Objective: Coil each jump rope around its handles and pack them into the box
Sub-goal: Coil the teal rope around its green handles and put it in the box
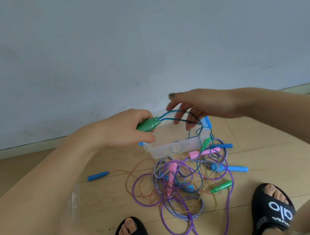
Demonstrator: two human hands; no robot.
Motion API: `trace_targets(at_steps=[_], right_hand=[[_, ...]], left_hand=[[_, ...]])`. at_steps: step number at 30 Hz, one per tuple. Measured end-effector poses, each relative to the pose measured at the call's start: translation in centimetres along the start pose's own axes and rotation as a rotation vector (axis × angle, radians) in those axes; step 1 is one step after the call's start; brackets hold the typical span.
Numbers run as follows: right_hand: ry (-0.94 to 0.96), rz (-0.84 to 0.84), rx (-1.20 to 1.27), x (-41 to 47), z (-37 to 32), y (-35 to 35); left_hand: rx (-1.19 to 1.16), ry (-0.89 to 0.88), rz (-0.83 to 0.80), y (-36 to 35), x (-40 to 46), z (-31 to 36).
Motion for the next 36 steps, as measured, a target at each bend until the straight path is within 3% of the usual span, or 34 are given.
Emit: trace_targets(at_steps=[3, 9, 20, 26, 29, 34, 36], right_hand=[[0.083, -0.059, 0.027, -0.3, -1.5, -2.3], [0.129, 0.057, -0.108, 0.0, -1.6, -3.1], [0.176, 0.192, -0.055, 0.1, -2.2, -1.2], [0.279, 0.341, -0.318, -0.8, -3.8, 0.1], [0.355, 0.470, -0.498, -1.4, -4.4, 0.8], [0.443, 0.595, -0.536, -1.9, -4.9, 0.5], [0.453, 0.668, -0.668, -2.1, -4.9, -0.1]], left_hand=[[0.123, -0.029, 0.010, -0.3, 0.1, 1.0], [0.162, -0.038, 0.080, -0.1, -0.2, 1.4], [0.275, 0.032, 0.173, 1.1, -0.5, 0.2], [0.321, 0.022, 0.227, 2.8, -0.8, -0.4], [0.251, 0.026, 0.207, 2.7, -0.8, -1.1], [0.158, 0.048, 0.240, 2.8, -0.6, -1.1], [0.133, 0.072, 0.270, 2.9, -0.4, -1.1]])
Point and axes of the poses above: each hand's wrist, its own x-axis towards the middle knuckle, its own y-axis out of the back of the hand, z = x × y, the point moved 9 cm from there along x, towards the middle knuckle, and after that the axes turned 5 degrees about -y, right-handed, at the moved point
